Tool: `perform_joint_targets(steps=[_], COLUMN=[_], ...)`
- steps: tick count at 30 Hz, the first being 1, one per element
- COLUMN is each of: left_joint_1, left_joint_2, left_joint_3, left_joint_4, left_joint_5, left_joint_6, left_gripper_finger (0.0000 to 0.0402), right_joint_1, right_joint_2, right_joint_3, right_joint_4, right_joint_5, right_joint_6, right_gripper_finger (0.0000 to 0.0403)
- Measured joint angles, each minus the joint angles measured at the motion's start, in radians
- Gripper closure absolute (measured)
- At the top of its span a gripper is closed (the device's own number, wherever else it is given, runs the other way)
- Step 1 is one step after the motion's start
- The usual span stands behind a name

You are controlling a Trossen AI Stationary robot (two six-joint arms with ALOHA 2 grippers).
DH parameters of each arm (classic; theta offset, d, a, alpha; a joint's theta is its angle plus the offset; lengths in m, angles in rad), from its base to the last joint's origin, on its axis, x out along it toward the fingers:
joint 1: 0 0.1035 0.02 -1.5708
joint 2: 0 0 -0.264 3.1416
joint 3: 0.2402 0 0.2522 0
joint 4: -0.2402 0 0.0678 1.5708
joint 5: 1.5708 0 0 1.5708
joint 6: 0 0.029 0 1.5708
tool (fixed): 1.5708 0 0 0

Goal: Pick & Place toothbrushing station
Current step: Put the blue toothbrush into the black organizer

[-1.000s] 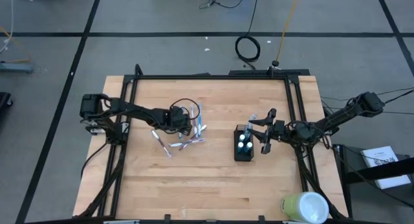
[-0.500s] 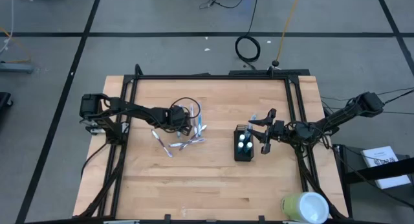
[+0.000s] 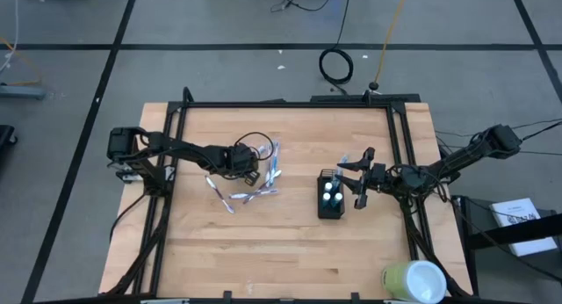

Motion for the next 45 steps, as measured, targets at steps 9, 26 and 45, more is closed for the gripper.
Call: perform_joint_targets(steps=[9, 26, 45], left_joint_1=[-0.071, -0.261, -0.317], left_joint_2=[-0.175, -0.223, -0.061], left_joint_3=[-0.001, 0.002, 0.002], left_joint_4=[0.004, 0.740, 1.107], left_joint_5=[-0.159, -0.109, 0.110], left_joint_6=[0.048, 0.593, 0.739], left_gripper_finger=[0.0386, 0.0381, 0.0370], right_joint_1=[0.000, 0.005, -0.030], right_joint_2=[0.000, 0.144, 0.461], right_joint_3=[0.000, 0.108, 0.296], right_joint_4=[-0.012, -0.061, 0.105], right_joint_5=[0.001, -0.080, -0.111], right_joint_6=[0.001, 0.016, -0.003], right_gripper_finger=[0.0252, 0.0232, 0.0198])
